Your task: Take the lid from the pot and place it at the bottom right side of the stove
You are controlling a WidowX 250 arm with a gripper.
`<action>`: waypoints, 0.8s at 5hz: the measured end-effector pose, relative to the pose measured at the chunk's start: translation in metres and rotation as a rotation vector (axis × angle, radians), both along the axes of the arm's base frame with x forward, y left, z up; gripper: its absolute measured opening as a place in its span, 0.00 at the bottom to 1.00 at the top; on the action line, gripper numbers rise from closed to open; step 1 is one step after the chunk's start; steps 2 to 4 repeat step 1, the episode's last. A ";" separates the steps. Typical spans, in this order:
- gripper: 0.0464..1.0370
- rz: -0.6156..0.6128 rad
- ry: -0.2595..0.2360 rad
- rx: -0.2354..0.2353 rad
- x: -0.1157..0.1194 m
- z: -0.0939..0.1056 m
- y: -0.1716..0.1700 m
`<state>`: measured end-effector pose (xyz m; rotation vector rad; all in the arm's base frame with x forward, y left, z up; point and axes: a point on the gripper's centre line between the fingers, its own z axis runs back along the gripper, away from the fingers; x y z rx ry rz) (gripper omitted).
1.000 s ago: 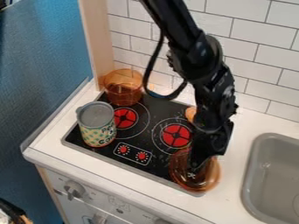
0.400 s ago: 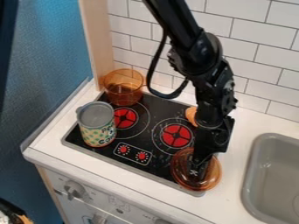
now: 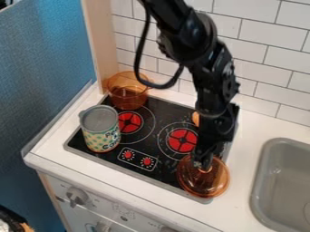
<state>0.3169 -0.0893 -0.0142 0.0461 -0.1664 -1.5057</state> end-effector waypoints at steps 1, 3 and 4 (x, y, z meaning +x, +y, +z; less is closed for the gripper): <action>0.96 -0.014 -0.041 0.060 0.002 0.037 0.007; 0.96 -0.014 -0.041 0.060 0.002 0.037 0.007; 0.96 -0.014 -0.041 0.060 0.002 0.037 0.007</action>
